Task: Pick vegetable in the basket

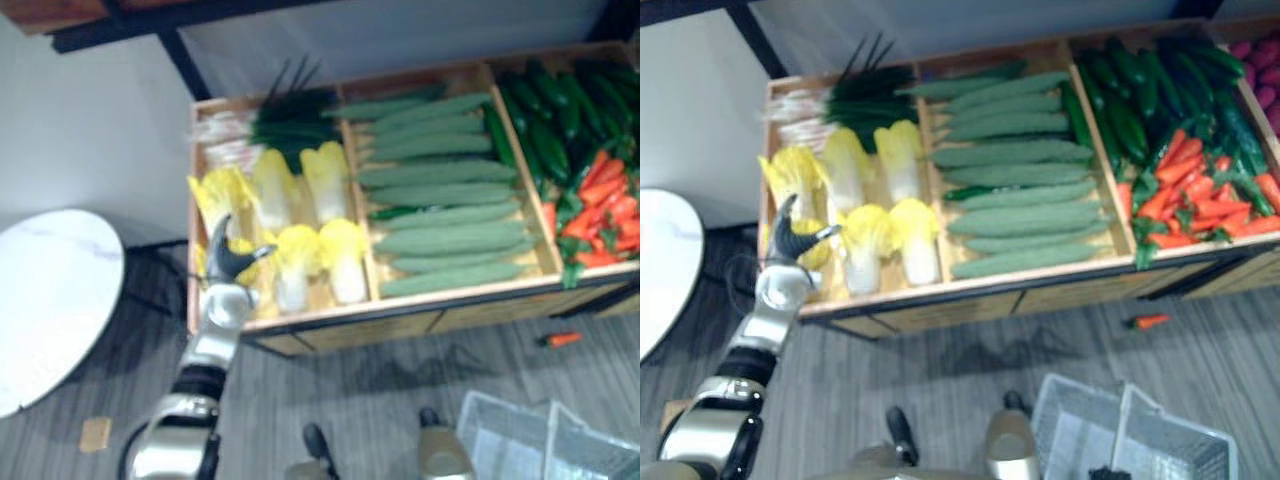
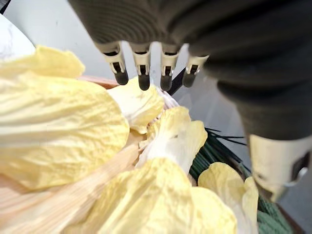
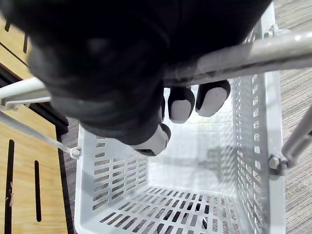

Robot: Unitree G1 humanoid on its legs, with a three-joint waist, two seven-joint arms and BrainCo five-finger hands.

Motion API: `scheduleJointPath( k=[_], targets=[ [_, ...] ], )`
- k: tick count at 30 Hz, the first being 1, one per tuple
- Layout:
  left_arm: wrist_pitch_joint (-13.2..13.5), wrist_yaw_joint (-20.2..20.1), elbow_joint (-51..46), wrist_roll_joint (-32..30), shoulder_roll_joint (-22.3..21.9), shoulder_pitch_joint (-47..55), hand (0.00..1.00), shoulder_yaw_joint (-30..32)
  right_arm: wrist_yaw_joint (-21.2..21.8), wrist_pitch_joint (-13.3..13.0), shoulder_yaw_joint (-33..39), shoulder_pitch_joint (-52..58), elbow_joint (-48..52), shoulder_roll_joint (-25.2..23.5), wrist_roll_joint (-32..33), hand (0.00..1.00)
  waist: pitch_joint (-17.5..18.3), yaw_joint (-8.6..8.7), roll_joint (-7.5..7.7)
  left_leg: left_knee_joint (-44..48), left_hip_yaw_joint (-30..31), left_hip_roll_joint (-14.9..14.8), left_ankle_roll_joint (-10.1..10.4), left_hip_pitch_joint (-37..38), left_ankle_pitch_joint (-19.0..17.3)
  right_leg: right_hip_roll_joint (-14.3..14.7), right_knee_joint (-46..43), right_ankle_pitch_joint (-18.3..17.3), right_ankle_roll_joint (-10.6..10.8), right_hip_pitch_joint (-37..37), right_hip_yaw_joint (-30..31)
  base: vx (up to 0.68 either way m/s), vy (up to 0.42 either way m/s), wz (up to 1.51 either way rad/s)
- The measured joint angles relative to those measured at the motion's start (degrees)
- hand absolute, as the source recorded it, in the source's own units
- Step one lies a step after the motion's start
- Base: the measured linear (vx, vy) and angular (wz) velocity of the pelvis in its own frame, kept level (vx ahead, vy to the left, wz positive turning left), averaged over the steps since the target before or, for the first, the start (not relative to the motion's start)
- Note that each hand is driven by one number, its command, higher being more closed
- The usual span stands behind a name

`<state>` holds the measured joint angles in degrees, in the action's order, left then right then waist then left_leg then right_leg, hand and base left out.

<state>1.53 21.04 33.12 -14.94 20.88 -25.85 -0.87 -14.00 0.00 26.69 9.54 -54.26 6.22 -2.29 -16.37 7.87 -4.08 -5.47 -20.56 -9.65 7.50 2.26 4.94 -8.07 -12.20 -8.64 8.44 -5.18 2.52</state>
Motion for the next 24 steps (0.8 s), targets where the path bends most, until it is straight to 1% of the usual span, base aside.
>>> scheduleJointPath(
  k=[2,5,10,13,16,18,22,24],
  targets=[
    [-0.3,0.0,1.5,-0.5,0.0,-1.1,0.0,-0.7,-0.3,0.0,0.0,-0.3,0.0,0.1,0.0,1.0,-0.8,-0.22,-0.06,0.0,-0.7,0.0,0.0,-0.1,0.0,0.1,-0.1,0.3,0.0,-0.6,0.6,0.01,0.006,-0.14],
    [-0.6,0.0,2.5,-1.6,0.0,-1.3,0.0,-1.4,-0.7,-0.1,0.0,-0.9,0.1,0.1,0.1,1.0,-2.1,0.1,-0.09,0.0,-1.1,0.0,0.0,-0.1,0.0,0.1,0.0,0.6,0.1,-0.7,1.0,-0.01,0.003,-0.08],
    [-1.0,-0.1,4.3,-1.7,0.0,-1.5,0.0,-2.3,-1.0,-0.5,0.0,-1.0,0.6,0.1,0.2,1.0,-2.7,-0.01,-0.23,0.0,-2.1,0.1,0.0,-1.1,0.0,0.1,-0.3,0.8,0.3,-2.5,1.7,-0.01,0.0,-0.08],
    [-1.2,-0.1,4.8,-1.7,-0.5,-2.8,0.0,-3.0,-1.5,-0.9,0.0,-1.4,1.1,0.1,0.7,1.0,-3.9,-0.13,-0.1,0.0,-2.4,0.4,-0.1,-1.4,0.1,-0.1,-1.3,0.8,0.4,-3.4,2.6,0.0,0.003,-0.05],
    [-1.5,-0.1,7.3,-1.7,-1.2,-4.9,0.0,-3.5,-1.8,-1.0,0.0,-1.9,1.9,-0.3,1.1,1.0,-4.6,0.02,0.14,0.0,-2.5,0.6,-0.3,-2.9,0.4,-0.2,-2.1,0.8,0.5,-5.2,2.9,0.0,0.0,0.0],
    [-1.6,-0.2,8.4,-1.7,-1.7,-6.2,0.0,-4.0,-1.9,-1.2,0.0,-2.4,2.1,-0.4,1.2,1.0,-5.9,-0.03,0.38,0.0,-2.7,0.6,-0.4,-3.2,0.5,-0.2,-2.7,0.8,0.5,-5.9,3.1,-0.01,-0.004,-0.02],
    [-1.6,0.1,9.6,-1.7,-2.6,-7.9,0.0,-4.1,-2.0,-1.5,0.0,-2.9,4.1,-0.4,1.2,1.0,-6.4,-0.09,0.44,0.0,-4.0,0.9,-0.4,-5.3,0.6,-0.2,-3.9,0.8,0.5,-9.3,4.4,0.0,0.0,-0.12],
    [-1.6,1.1,10.2,-1.9,-2.7,-9.4,0.0,-4.5,-2.1,-1.6,-0.1,-3.1,4.4,-0.4,1.3,1.0,-7.1,-0.11,0.49,0.0,-4.2,0.9,-0.5,-5.6,0.7,-0.2,-4.0,0.9,0.6,-9.7,4.6,0.03,-0.002,-0.03]
  ],
)
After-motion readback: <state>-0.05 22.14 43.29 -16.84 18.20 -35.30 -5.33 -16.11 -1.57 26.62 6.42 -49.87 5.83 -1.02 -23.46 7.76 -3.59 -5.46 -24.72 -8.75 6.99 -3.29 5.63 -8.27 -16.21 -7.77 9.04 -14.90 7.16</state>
